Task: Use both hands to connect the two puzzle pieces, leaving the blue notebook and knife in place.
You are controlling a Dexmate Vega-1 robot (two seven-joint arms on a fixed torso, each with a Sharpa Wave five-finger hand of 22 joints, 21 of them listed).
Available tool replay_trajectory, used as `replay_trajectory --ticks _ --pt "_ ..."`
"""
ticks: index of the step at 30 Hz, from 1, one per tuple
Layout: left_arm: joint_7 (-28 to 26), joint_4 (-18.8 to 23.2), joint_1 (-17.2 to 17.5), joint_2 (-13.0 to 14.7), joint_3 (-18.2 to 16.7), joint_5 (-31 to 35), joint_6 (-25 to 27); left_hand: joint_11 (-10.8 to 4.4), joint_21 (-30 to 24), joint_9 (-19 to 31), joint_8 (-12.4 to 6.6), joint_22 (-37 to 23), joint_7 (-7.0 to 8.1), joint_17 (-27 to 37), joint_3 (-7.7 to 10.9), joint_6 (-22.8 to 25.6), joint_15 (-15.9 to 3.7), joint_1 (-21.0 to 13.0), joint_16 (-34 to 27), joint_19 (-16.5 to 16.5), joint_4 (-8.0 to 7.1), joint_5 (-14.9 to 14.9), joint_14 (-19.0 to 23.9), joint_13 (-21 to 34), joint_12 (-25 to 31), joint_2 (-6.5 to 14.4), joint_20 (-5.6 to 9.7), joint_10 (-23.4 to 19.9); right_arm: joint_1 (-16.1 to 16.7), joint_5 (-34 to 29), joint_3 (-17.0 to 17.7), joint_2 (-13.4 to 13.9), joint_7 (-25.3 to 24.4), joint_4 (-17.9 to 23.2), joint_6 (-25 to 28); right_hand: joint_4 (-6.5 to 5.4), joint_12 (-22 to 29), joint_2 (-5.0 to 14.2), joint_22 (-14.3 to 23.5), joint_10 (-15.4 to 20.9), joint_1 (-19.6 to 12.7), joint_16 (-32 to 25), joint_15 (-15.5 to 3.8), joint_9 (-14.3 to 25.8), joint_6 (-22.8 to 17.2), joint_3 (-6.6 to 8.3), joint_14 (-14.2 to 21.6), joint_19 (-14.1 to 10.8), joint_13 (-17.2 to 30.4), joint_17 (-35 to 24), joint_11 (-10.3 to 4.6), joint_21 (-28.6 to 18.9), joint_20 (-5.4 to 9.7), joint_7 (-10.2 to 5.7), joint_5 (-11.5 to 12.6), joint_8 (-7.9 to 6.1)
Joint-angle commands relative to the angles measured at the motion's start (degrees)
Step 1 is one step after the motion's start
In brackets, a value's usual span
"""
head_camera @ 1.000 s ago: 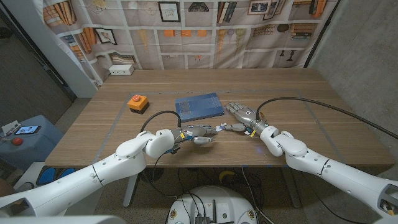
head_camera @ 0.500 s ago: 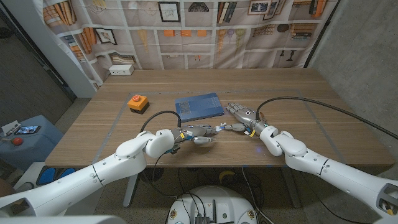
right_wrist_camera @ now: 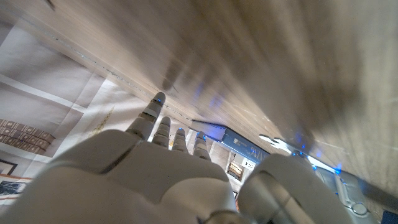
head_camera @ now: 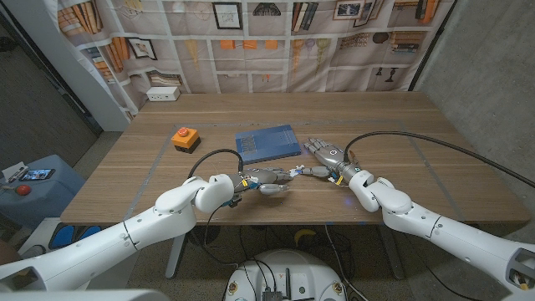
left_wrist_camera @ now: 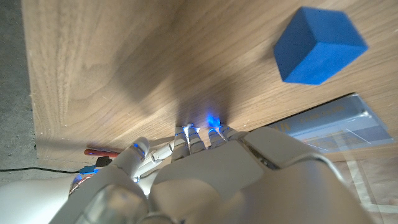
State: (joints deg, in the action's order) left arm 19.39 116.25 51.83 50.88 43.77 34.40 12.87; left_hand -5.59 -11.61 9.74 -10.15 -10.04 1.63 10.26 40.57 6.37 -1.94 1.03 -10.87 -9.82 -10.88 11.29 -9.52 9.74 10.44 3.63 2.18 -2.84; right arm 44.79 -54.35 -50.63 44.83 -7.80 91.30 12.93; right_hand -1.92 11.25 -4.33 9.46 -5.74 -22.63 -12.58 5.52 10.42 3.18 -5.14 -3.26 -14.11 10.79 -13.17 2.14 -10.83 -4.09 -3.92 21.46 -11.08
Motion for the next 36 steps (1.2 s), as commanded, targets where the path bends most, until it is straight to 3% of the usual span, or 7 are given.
replay_trajectory --ticks 1,36 --pt "-0.27 0.07 -0.16 -0.09 -0.12 0.45 -0.15 1.13 0.02 0.27 -0.36 -0.1 -0.02 0.08 0.35 0.79 -1.48 -0.8 0.2 -4.11 -0.05 -0.23 0.05 0.16 0.55 7.38 1.78 -1.78 0.18 0.32 0.15 0.09 -0.96 0.27 0.53 0.44 0.01 0.78 0.17 -0.1 -1.26 -0.18 0.22 0.15 -0.09 -0.21 0.16 -0.36 0.24 -0.16 0.02 0.12 0.0 -0.11 0.56 -0.25" --pt "-0.05 -0.45 -0.67 -0.67 0.18 0.87 -0.6 1.09 0.05 0.28 -0.31 -0.09 0.0 0.04 0.61 0.83 -1.53 -0.88 0.23 -3.98 0.02 -0.23 0.16 0.17 0.53 7.39 1.83 -1.83 2.74 6.86 4.95 0.51 -3.9 5.98 -0.14 -0.18 0.05 1.43 0.18 0.24 -0.63 -0.22 0.41 0.14 -0.47 -0.89 0.22 -0.14 0.24 -0.31 0.1 0.19 -0.31 0.01 0.76 -0.29"
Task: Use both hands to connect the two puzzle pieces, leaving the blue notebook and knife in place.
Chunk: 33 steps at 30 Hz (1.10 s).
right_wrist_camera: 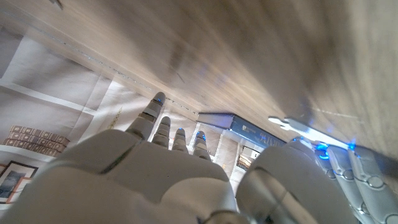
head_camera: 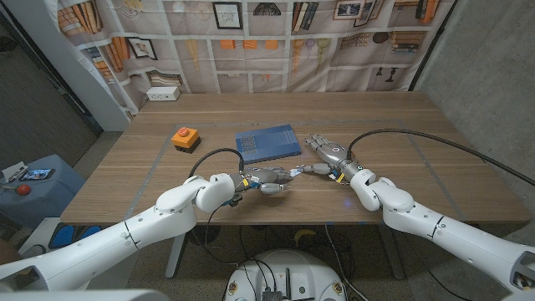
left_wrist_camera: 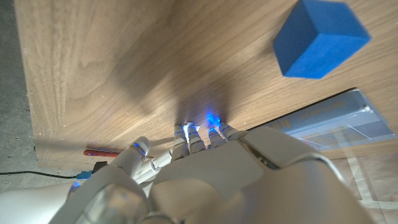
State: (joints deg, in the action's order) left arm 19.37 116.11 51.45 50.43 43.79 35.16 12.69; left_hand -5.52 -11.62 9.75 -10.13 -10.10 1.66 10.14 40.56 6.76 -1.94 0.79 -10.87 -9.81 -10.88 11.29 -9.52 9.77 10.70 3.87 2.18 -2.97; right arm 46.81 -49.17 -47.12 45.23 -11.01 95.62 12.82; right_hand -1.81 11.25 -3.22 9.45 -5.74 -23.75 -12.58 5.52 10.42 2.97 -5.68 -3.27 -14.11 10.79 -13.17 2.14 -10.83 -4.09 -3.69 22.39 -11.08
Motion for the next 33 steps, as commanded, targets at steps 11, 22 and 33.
replay_trajectory --ticks 11,22,33 --pt "0.16 -0.43 -0.42 -0.31 0.14 0.0 -0.43 1.02 0.07 0.27 -0.33 -0.03 -0.07 0.17 0.67 0.47 -1.53 -0.65 0.24 -3.98 0.01 -0.23 0.15 0.14 0.26 7.15 1.83 -1.71 1.33 3.29 2.4 -0.13 -1.21 2.39 0.04 -0.6 0.05 0.45 0.18 0.33 0.94 -0.2 0.66 0.14 -0.34 -0.65 0.14 0.07 0.24 -0.37 0.14 0.24 -0.45 -0.22 -0.14 -0.28" --pt "0.13 -0.65 -0.57 -0.37 0.17 -0.06 -0.63 1.06 0.09 0.27 -0.31 -0.03 -0.1 0.17 0.74 0.46 -1.57 -0.65 0.23 -3.98 0.01 -0.24 0.2 0.14 0.25 7.15 1.87 -1.69 2.28 4.45 2.98 -0.29 -1.77 3.44 0.48 -1.1 0.02 0.58 0.19 0.31 1.76 -0.18 0.84 0.15 -0.42 -1.09 -0.02 0.65 0.24 -0.46 0.37 0.39 -0.76 -0.18 -0.12 -0.25" --pt "-0.02 -0.91 -0.8 -0.53 0.23 0.09 -0.79 1.12 0.11 0.28 -0.31 -0.03 -0.02 0.17 0.82 0.47 -1.59 -0.66 0.24 -3.96 0.0 -0.24 0.19 0.14 0.26 7.19 1.87 -1.73 2.34 3.81 2.31 -1.07 -1.52 3.2 1.83 -1.8 -0.19 0.73 0.2 -0.21 2.95 0.11 1.31 0.15 -0.21 -1.69 -0.94 2.05 0.24 -0.6 0.55 0.71 -1.22 -0.09 -0.1 -0.09"
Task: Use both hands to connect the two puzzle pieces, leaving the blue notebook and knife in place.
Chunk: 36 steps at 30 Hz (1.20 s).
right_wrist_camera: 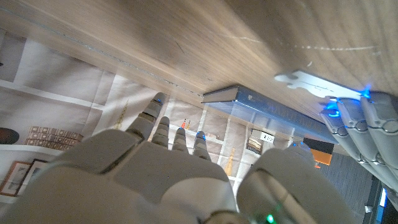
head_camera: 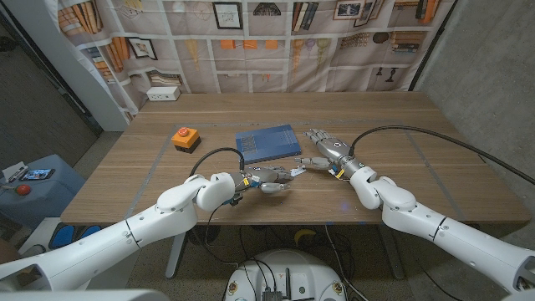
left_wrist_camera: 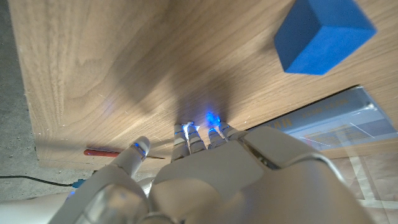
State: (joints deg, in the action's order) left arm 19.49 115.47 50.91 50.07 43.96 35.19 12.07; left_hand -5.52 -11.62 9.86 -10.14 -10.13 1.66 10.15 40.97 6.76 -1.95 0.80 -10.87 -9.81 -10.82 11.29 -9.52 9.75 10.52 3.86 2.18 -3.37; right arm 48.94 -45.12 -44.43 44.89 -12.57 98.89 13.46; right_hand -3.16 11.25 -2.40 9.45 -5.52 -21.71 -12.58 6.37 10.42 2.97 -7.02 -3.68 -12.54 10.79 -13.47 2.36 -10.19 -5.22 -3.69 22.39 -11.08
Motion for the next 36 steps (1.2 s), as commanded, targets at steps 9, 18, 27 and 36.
replay_trajectory --ticks 9,18,27,36 --pt "0.18 -0.45 -0.53 -0.2 0.12 -0.04 -0.29 1.06 0.12 0.17 -0.31 0.01 -0.12 0.15 0.48 0.5 -1.54 -0.68 0.24 -3.94 -0.06 -0.24 0.22 0.15 0.44 7.2 1.85 -1.35 -0.01 -1.39 -1.55 -1.24 0.24 -1.12 2.25 -0.84 -0.33 -0.16 0.2 -0.92 1.64 0.26 0.86 0.15 0.24 -0.83 -1.08 1.22 0.24 -0.39 0.45 0.12 -0.43 -0.07 -0.09 0.1" --pt "0.01 -0.58 -0.5 -0.26 0.09 -0.15 -0.27 1.06 0.13 0.17 -0.28 0.0 -0.12 0.16 0.53 0.44 -1.57 -0.67 0.24 -3.94 -0.08 -0.25 0.21 0.15 0.44 7.21 1.83 -1.37 -0.19 -2.17 -2.42 -1.63 -0.15 -2.18 2.96 -0.93 -0.38 -0.47 0.19 -1.24 1.88 0.29 0.99 0.14 0.59 -1.21 -1.21 1.57 0.24 -0.41 0.6 0.07 -0.43 -0.03 -0.09 0.21" --pt "-0.02 -0.71 -0.58 -0.26 0.17 -0.18 -0.46 1.11 0.13 0.18 -0.29 0.0 -0.08 0.17 0.58 0.47 -1.55 -0.66 0.23 -3.92 -0.09 -0.25 0.23 0.15 0.43 7.21 1.81 -1.35 -0.49 -2.43 -2.88 -2.01 -0.6 -3.2 3.83 -0.83 -0.31 -0.68 0.19 -1.23 1.72 0.27 0.94 0.14 0.64 -1.43 -1.16 1.67 0.23 -0.37 0.63 -0.04 -0.48 -0.04 -0.04 0.18" --pt "0.01 -0.72 -0.62 -0.25 0.15 -0.22 -0.49 0.98 0.15 0.18 -0.28 0.0 -0.12 0.19 0.61 0.44 -1.53 -0.64 0.23 -3.92 -0.12 -0.26 0.23 0.15 0.41 7.2 1.79 -1.33 -0.86 -2.68 -3.53 -2.29 -0.71 -4.09 4.64 -0.63 -0.3 -0.78 0.18 -1.31 1.34 0.27 0.84 0.13 0.85 -1.51 -1.15 1.71 0.23 -0.32 0.61 -0.12 -0.38 -0.04 0.04 0.2"
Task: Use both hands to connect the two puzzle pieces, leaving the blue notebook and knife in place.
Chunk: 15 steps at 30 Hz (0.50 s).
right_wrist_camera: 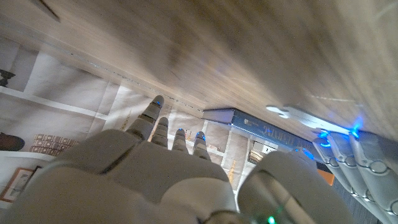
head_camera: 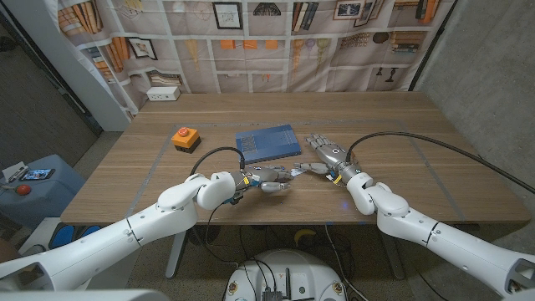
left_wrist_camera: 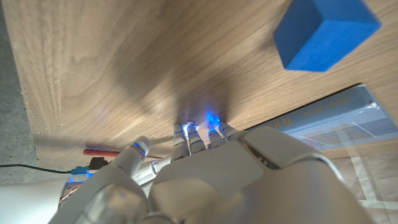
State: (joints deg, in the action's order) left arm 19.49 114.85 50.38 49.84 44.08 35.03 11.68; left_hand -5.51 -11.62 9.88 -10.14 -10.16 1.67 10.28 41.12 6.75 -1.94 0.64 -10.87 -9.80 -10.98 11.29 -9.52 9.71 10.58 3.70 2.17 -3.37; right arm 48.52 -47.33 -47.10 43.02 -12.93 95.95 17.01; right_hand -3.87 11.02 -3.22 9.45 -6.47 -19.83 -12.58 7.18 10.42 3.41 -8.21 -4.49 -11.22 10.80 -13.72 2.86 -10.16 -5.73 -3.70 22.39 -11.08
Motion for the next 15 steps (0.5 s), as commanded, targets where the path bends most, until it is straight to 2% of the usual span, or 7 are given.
replay_trajectory --ticks 1,15 --pt "0.03 -0.13 -0.09 -0.03 0.04 -0.07 -0.11 1.03 0.15 0.16 -0.28 0.03 -0.12 0.06 0.46 0.45 -1.5 -0.48 0.22 -3.93 0.04 -0.26 0.23 0.2 0.35 7.37 1.83 -1.32 -0.48 -0.52 -0.94 -0.45 -0.45 -1.28 1.11 0.09 -0.06 0.03 0.18 -0.36 -0.57 0.28 0.02 0.13 0.42 -0.33 -0.35 0.38 0.23 -0.06 0.11 -0.16 0.14 -0.05 0.04 0.2" --pt "-0.22 -0.22 0.0 -0.02 -0.04 -0.17 -0.07 1.05 0.16 0.16 -0.28 0.03 -0.18 0.08 0.5 0.45 -1.56 -0.46 0.21 -3.92 0.02 -0.27 0.25 0.2 0.36 7.36 1.84 -1.37 -1.0 -1.37 -1.92 -0.4 -0.44 -1.91 1.7 0.48 -0.04 -0.08 0.16 -0.47 -1.37 0.32 -0.01 0.13 0.93 -0.41 -0.46 0.33 0.23 0.02 0.1 -0.29 0.29 -0.08 0.18 0.25"
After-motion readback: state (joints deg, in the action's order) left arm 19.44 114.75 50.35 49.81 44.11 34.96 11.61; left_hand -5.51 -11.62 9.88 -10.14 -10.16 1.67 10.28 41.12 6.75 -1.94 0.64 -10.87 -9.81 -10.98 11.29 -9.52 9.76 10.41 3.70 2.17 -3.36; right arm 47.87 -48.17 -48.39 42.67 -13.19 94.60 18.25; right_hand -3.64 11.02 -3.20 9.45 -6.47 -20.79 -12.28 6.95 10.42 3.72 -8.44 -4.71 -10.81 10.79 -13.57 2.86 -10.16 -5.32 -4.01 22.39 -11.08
